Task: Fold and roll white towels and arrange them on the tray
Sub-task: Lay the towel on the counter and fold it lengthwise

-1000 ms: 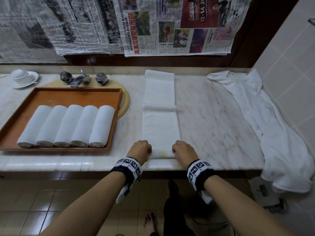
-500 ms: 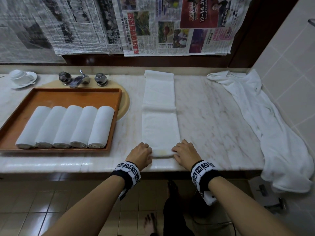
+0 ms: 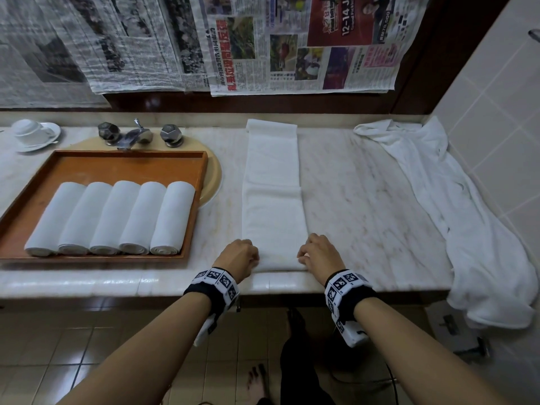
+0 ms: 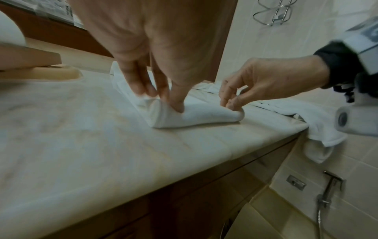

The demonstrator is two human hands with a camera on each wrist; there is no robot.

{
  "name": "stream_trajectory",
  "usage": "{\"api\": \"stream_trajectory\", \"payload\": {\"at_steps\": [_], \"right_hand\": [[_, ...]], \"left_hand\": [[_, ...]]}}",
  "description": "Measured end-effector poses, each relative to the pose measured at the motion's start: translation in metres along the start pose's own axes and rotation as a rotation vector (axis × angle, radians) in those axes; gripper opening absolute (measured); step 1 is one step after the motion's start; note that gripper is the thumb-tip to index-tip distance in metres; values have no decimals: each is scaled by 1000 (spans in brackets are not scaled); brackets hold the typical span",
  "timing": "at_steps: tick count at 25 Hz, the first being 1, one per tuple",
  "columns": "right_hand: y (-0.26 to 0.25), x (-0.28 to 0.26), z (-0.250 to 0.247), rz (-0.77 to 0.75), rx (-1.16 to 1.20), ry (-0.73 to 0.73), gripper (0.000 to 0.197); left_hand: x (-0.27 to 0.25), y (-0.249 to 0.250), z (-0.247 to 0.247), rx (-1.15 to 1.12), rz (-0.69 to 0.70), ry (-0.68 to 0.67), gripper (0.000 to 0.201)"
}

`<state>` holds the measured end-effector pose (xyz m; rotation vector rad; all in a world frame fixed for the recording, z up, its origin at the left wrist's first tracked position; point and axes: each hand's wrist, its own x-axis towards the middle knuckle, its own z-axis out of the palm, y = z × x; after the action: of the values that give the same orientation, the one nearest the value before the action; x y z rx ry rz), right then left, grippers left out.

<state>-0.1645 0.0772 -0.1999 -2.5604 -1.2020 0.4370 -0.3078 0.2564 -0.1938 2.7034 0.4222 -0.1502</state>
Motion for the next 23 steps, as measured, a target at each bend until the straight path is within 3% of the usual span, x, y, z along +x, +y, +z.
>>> {"api": "stream_trajectory", "payload": {"at_steps": [2, 6, 8, 10, 14, 16, 19, 23], "right_hand": [[-4, -2, 13, -92, -9, 92, 11], [-10, -11, 20, -191, -15, 92, 9], [-9, -16, 18, -233, -1, 49, 24], [-7, -14, 18, -247, 9, 32, 33], [-4, -5, 16, -262, -10, 67, 25], [-6, -3, 6, -249, -108, 4, 20], [-7, -5, -7, -201, -185, -161, 27], [-5, -11, -14, -45, 124, -243, 16]], "left_hand": [[4, 6, 4, 42, -21, 27, 17], [-1, 11, 19, 54, -27, 64, 19], [-9, 10, 26, 54, -18, 92, 13], [-11, 10, 29, 68, -15, 84, 21], [-1, 12, 19, 179, 16, 68, 21], [-1, 12, 16, 274, 3, 49, 22], [-8, 8, 15, 312, 9, -9, 25], [-12, 2, 7, 176, 44, -44, 21]]}}
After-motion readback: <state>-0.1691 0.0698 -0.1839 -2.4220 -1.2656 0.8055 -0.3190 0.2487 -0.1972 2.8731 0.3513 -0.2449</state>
